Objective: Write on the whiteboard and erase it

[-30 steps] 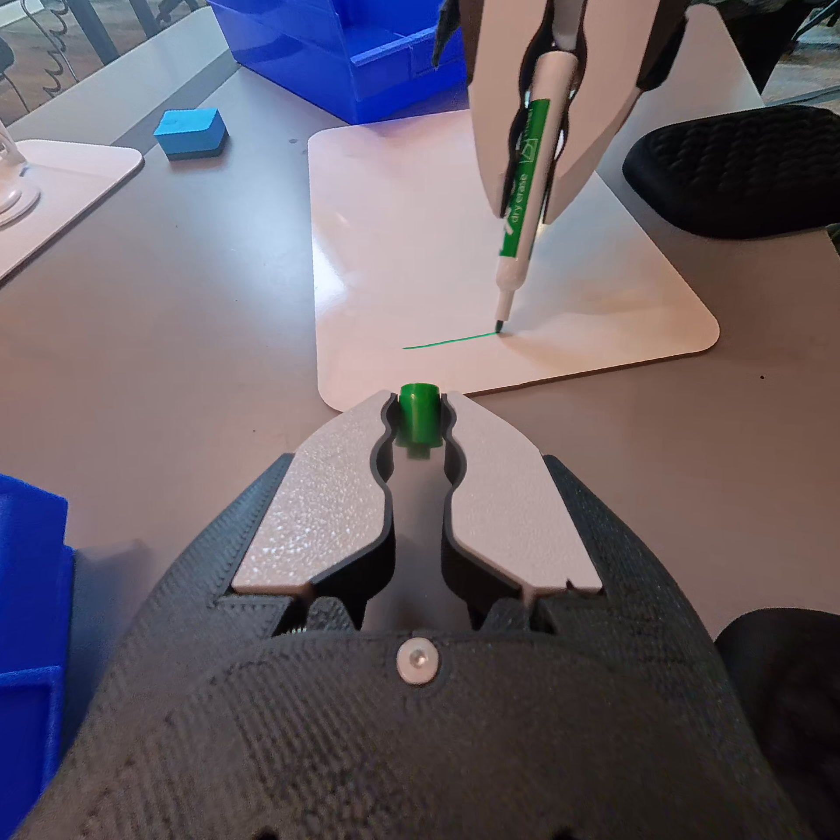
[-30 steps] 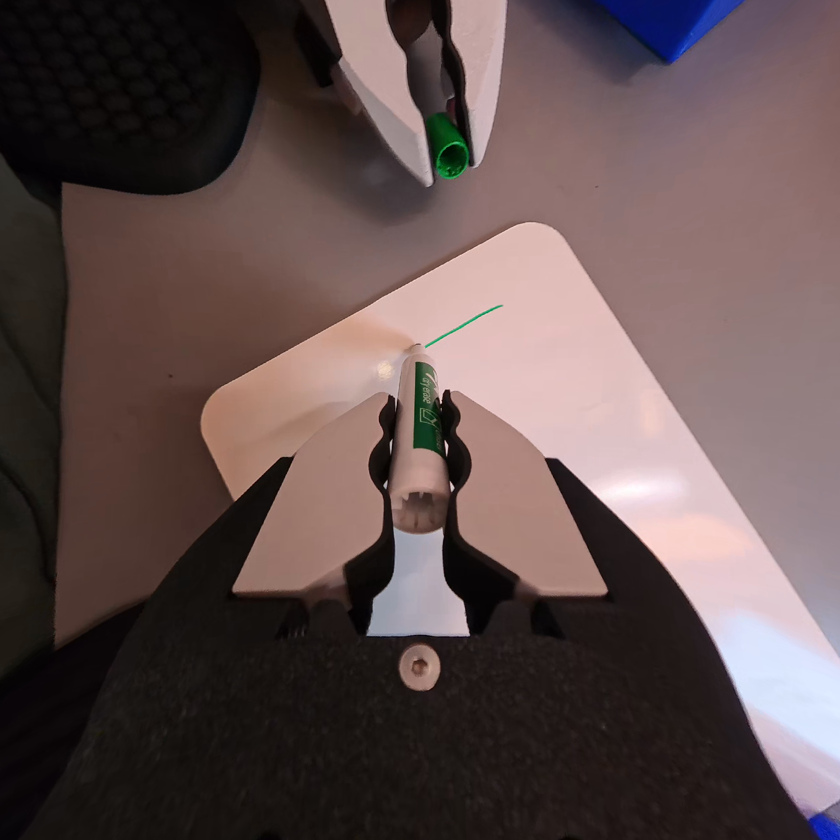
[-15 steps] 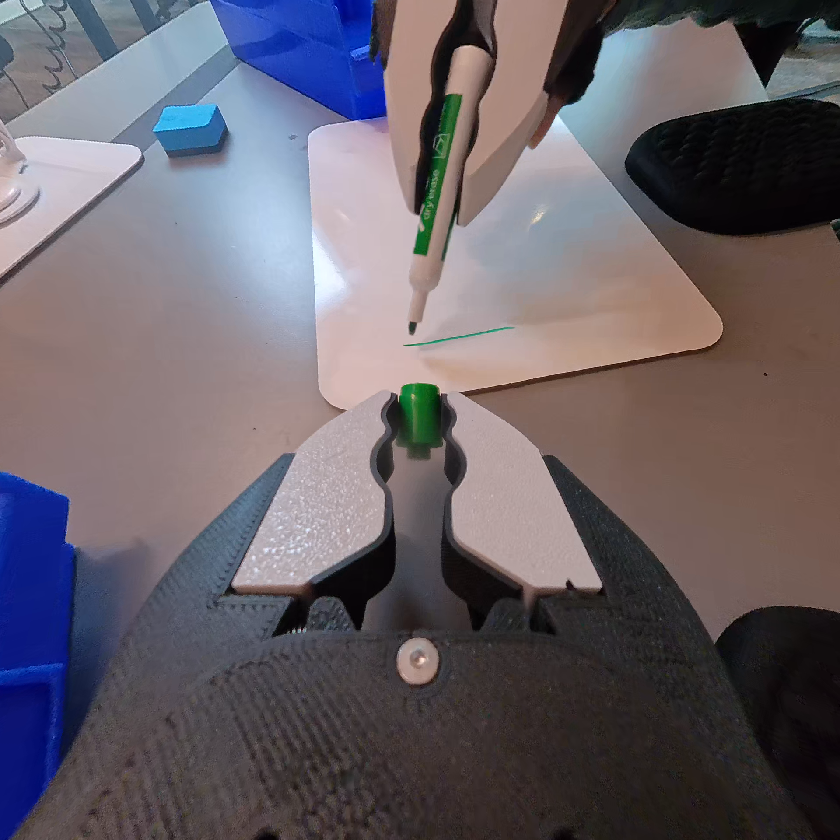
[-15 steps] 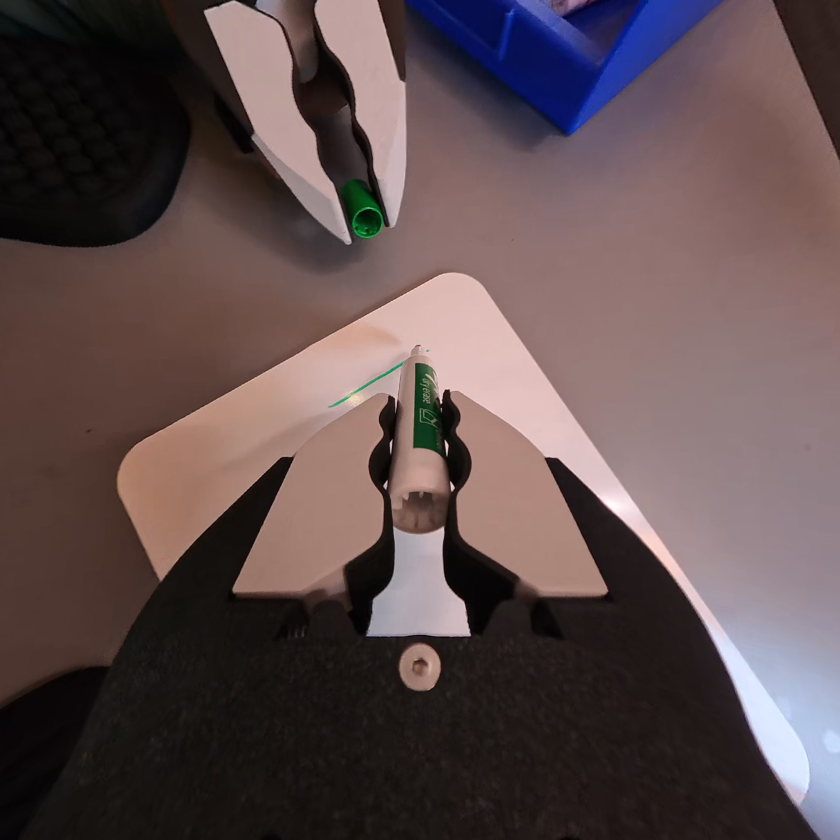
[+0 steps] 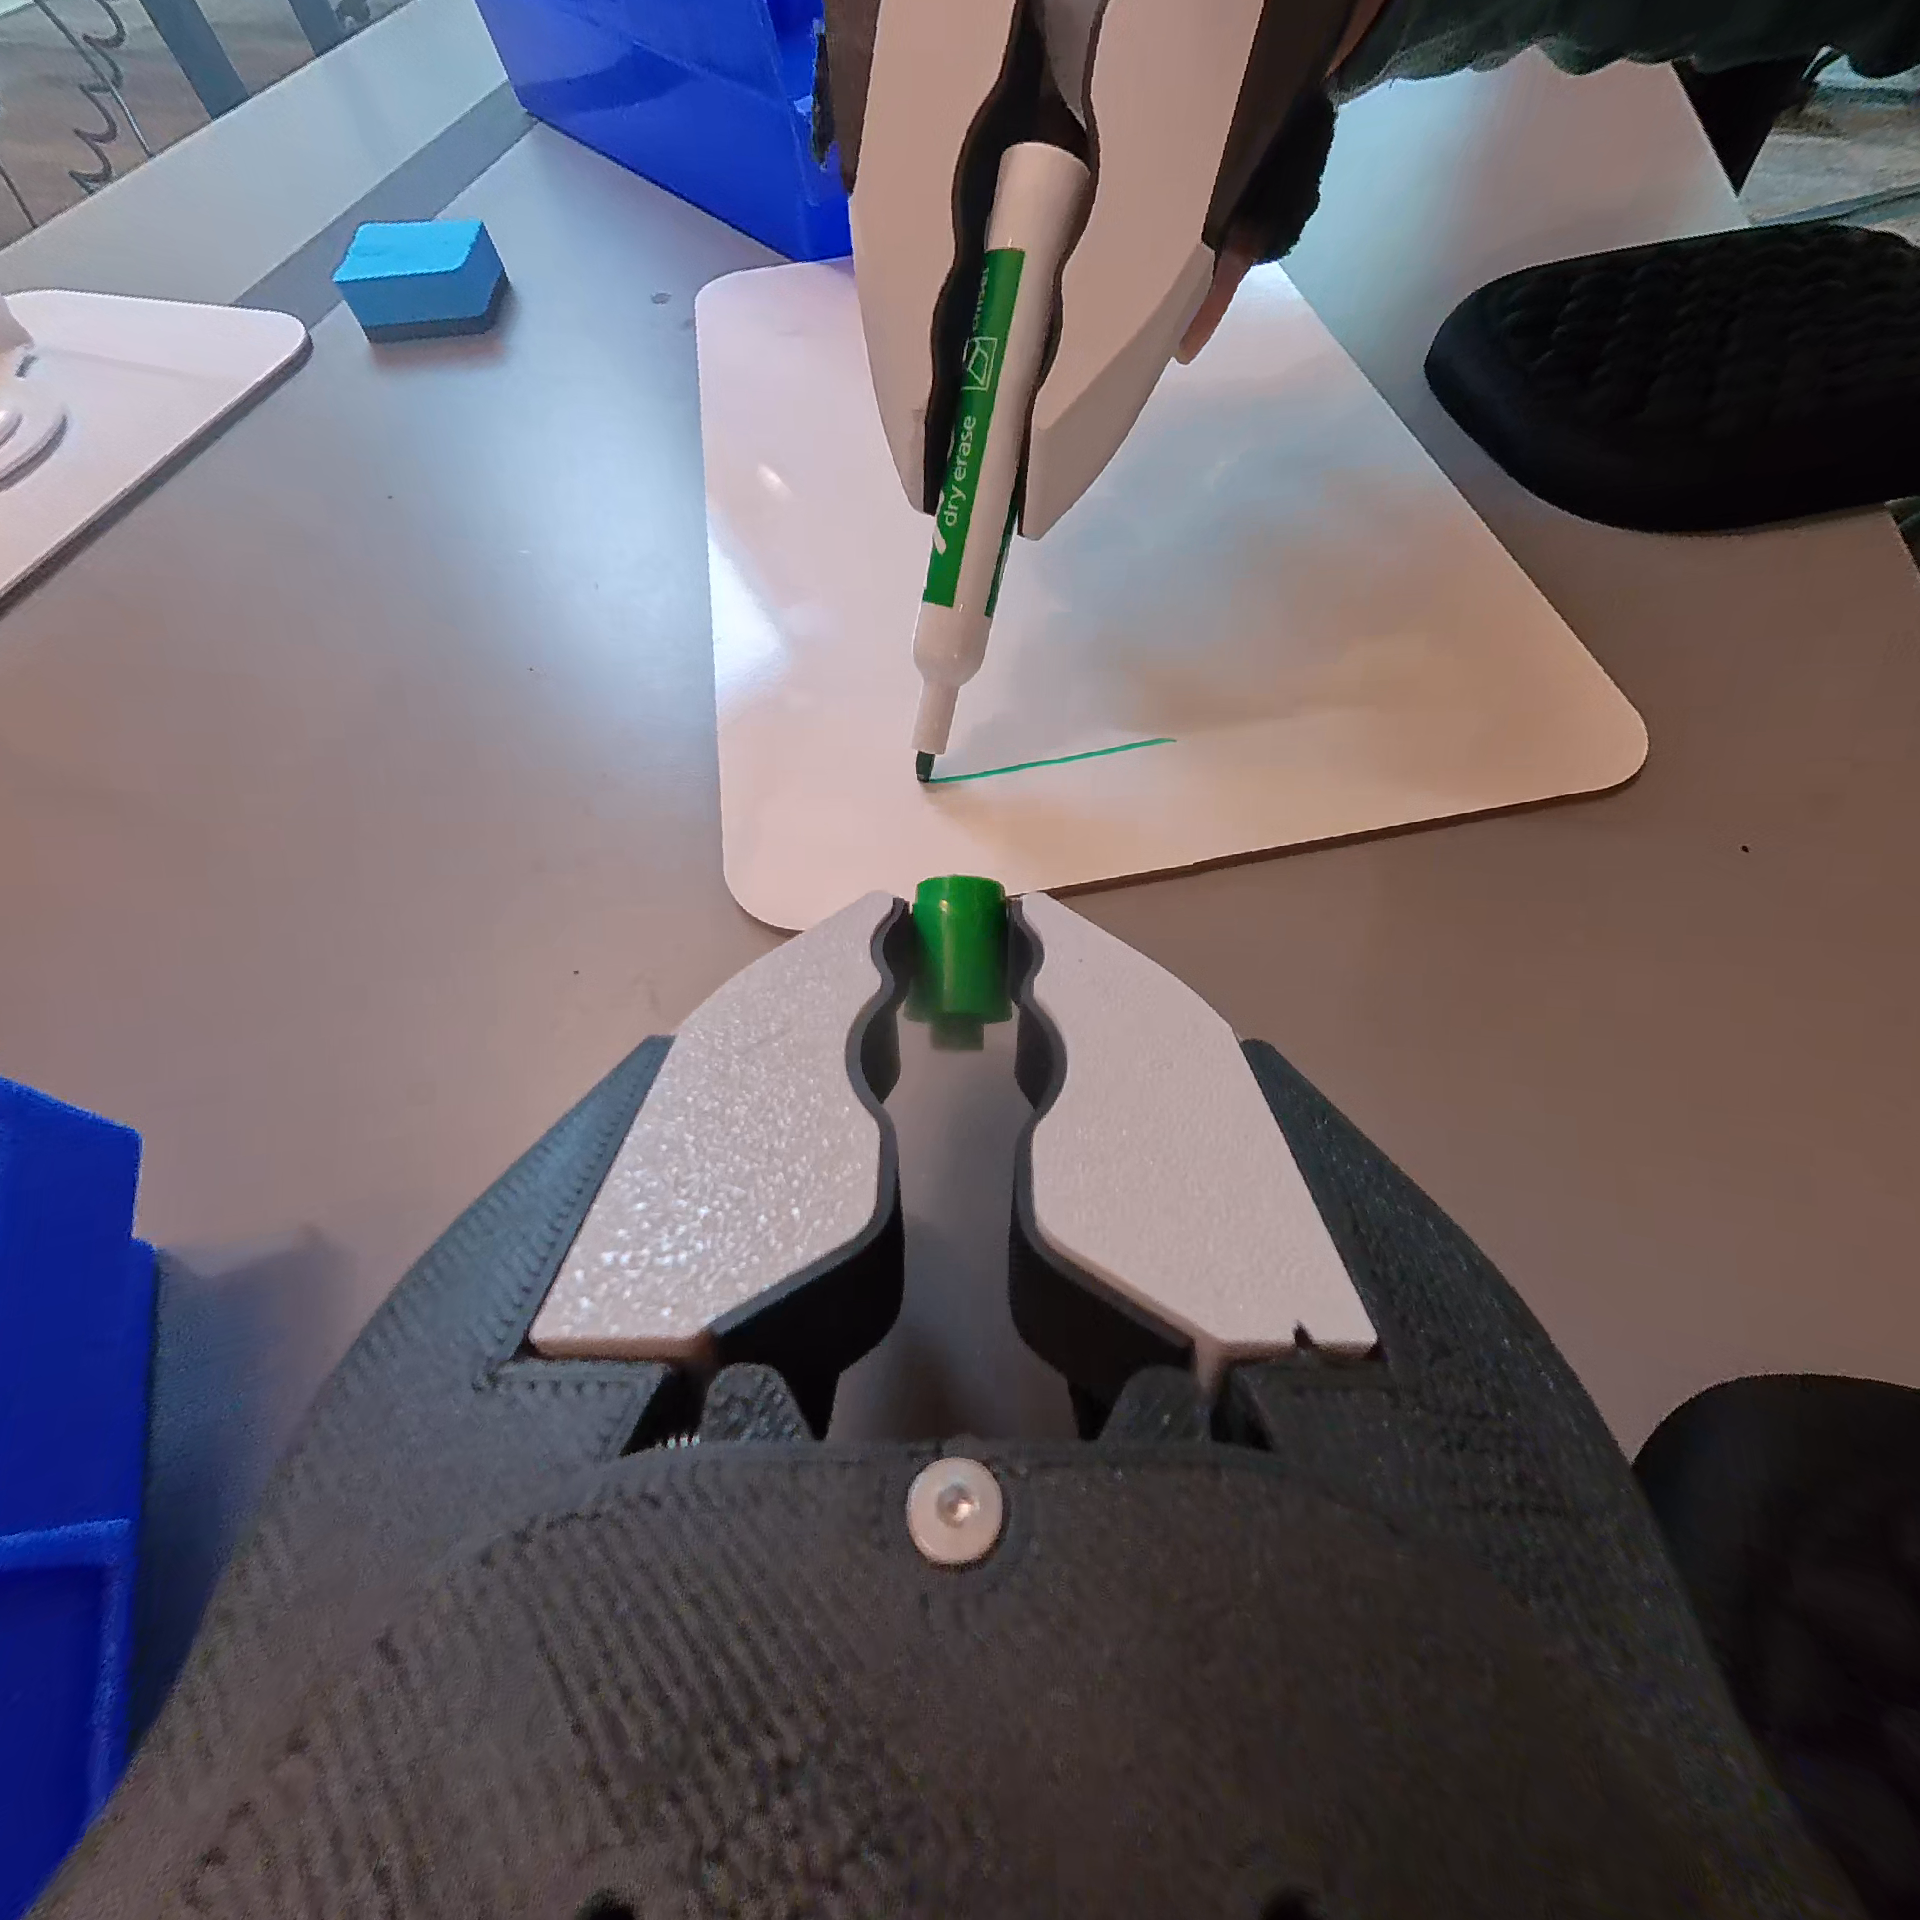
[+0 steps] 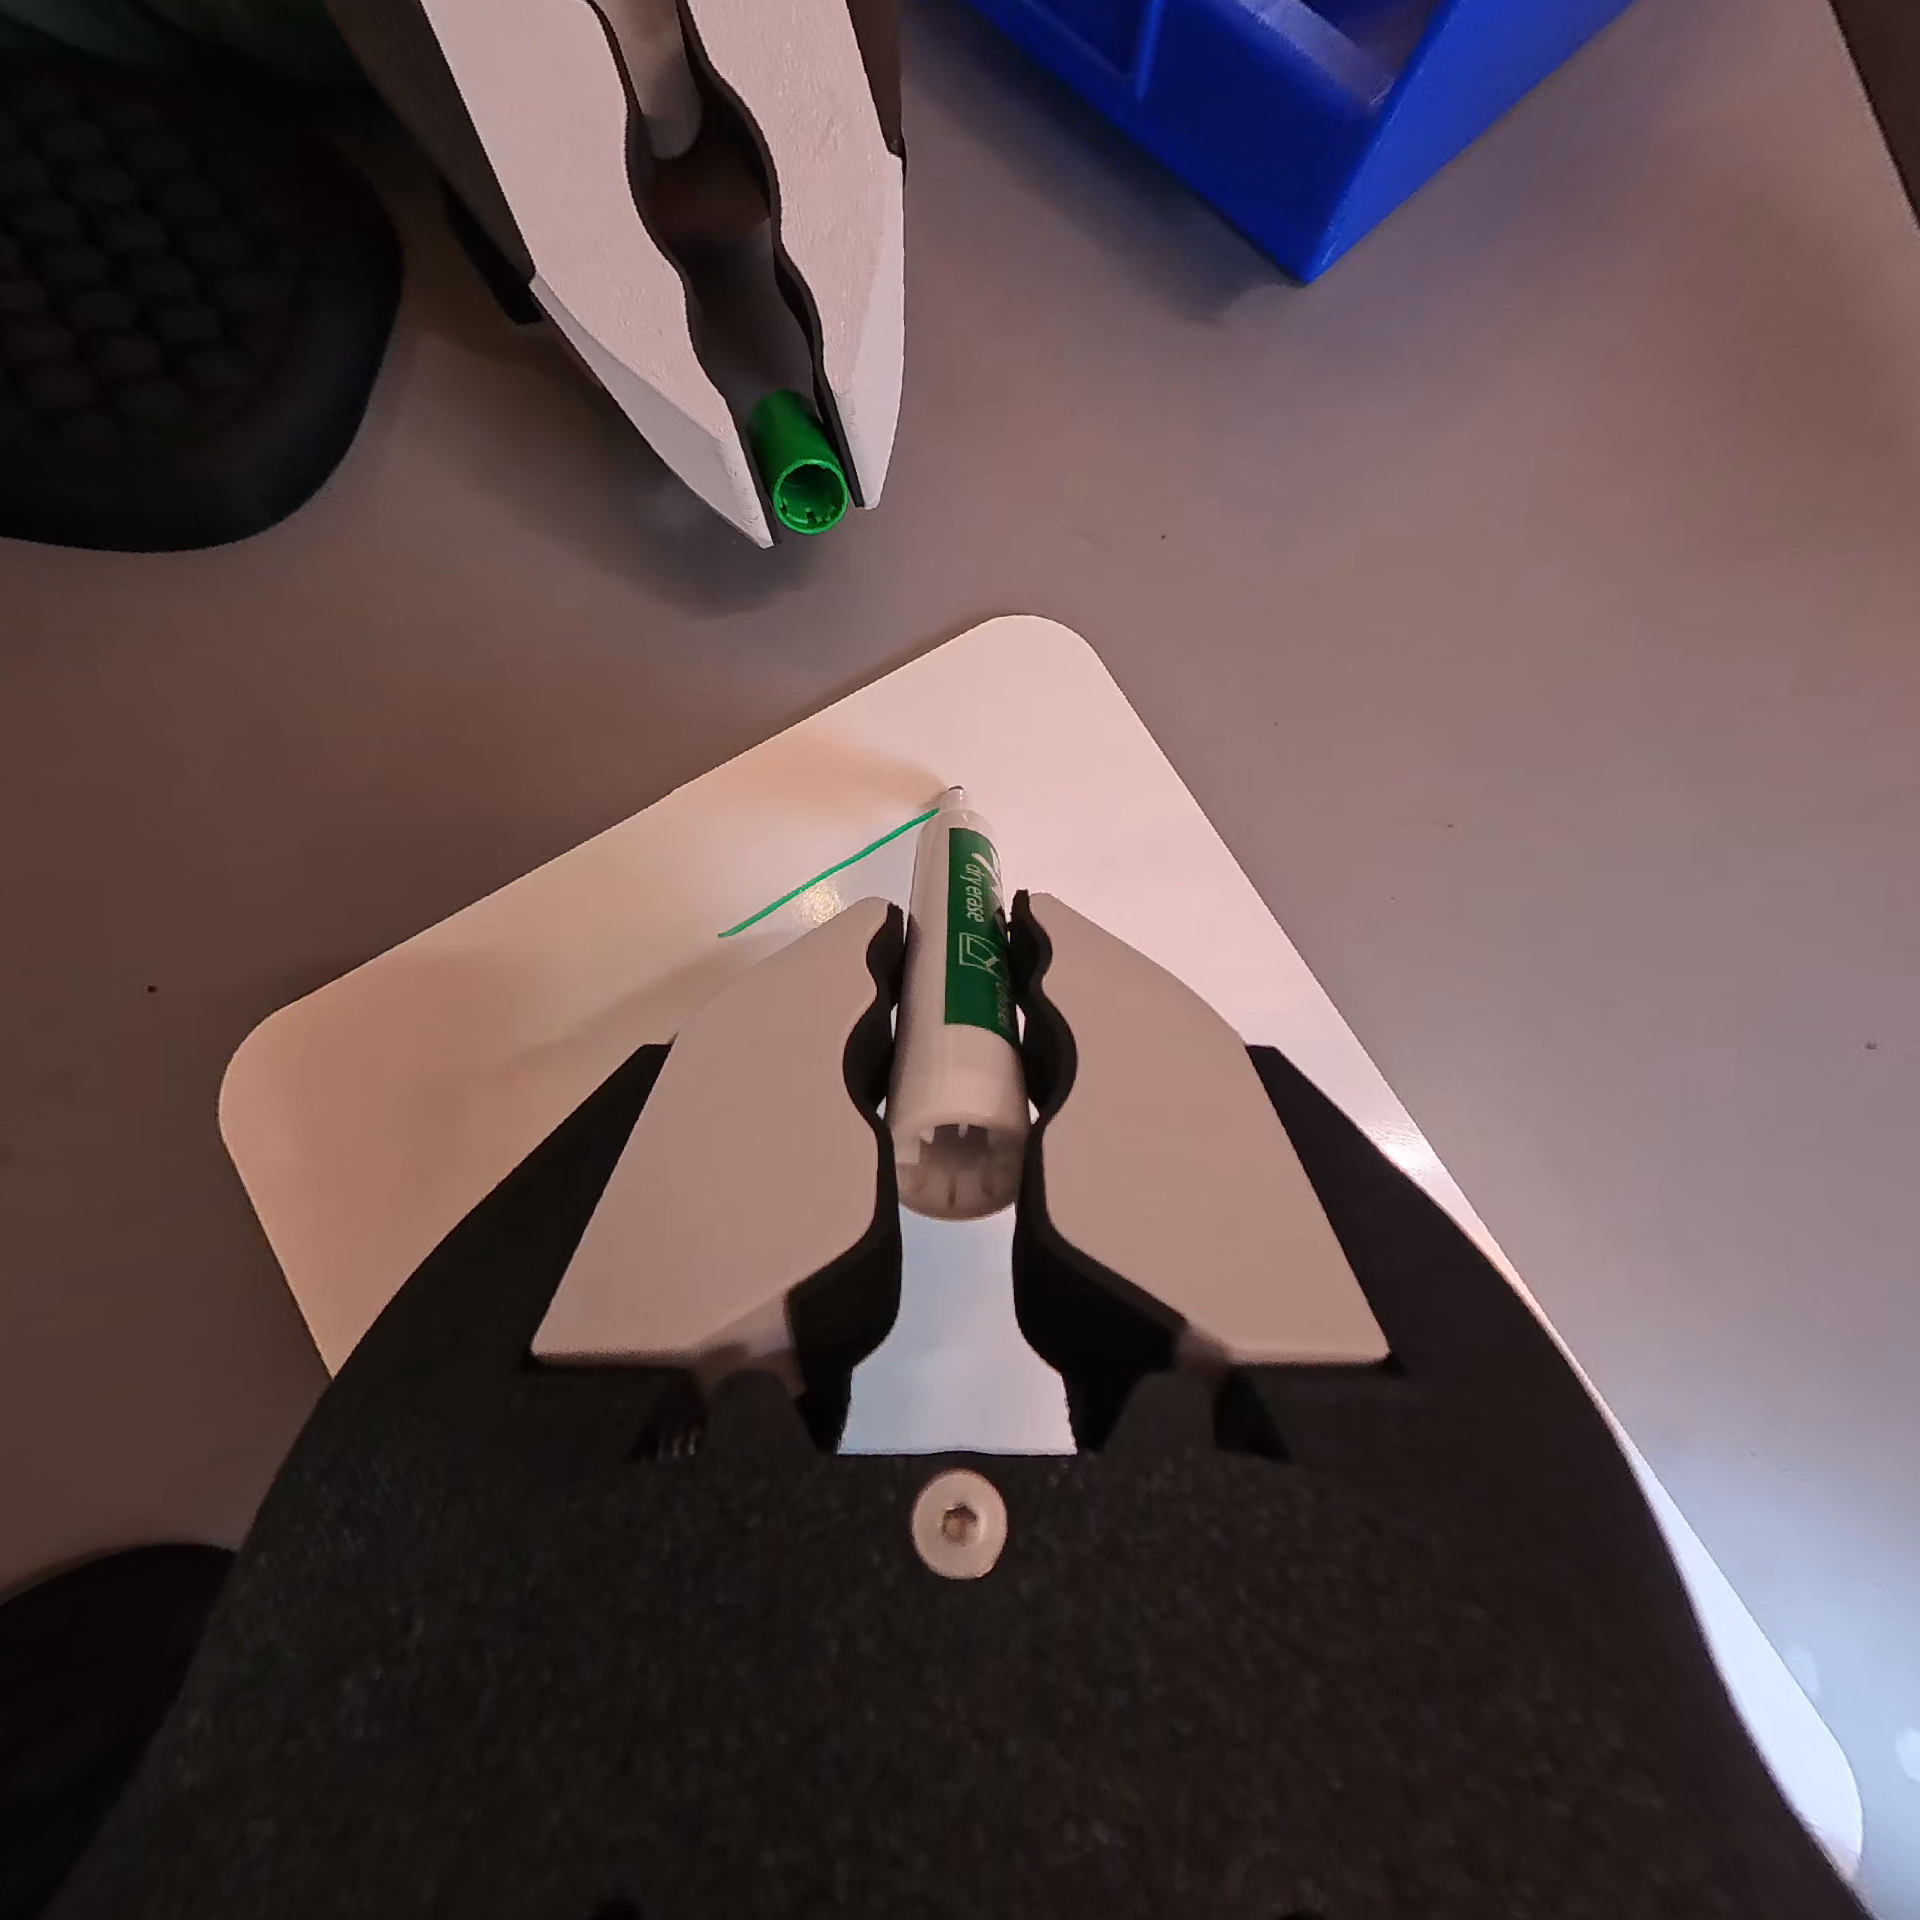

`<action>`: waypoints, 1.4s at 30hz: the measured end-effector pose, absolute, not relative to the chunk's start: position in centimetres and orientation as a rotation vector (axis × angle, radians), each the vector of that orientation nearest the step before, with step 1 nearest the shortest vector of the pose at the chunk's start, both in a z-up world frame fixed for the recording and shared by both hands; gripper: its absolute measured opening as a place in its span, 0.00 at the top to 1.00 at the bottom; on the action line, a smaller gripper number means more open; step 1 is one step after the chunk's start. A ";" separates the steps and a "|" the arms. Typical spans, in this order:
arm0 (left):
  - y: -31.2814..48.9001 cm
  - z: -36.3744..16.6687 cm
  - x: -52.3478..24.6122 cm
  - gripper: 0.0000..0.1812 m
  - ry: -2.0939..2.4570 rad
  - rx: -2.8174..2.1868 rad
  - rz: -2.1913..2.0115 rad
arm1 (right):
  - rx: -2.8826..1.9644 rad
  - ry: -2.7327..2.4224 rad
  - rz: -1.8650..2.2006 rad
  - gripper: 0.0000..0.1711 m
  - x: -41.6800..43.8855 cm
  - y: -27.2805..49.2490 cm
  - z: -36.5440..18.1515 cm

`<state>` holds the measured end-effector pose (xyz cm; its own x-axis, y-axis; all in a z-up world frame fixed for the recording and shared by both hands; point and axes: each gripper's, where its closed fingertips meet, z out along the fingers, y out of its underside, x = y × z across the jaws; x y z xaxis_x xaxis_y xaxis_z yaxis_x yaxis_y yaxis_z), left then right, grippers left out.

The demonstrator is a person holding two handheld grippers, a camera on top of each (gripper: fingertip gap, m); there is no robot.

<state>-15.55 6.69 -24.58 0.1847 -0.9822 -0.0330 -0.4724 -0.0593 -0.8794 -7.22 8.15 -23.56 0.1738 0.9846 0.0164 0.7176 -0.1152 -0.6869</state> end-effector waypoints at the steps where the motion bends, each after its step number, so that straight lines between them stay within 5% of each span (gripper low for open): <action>1: 6.7 -24.6 -15.6 0.90 1.403 -1.656 -0.797 | -1.897 -1.604 0.617 0.89 -7.2 8.1 -23.6; 42: 6.7 -24.8 -15.5 0.90 1.422 -1.655 -0.792 | -1.948 -1.583 0.501 0.89 -4.5 8.8 -23.5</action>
<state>-15.49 6.68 -24.85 0.1734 -0.9841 -0.0393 -0.4848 -0.0506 -0.8731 -4.52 8.79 -23.54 0.2275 0.9715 0.0666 0.7564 -0.1332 -0.6404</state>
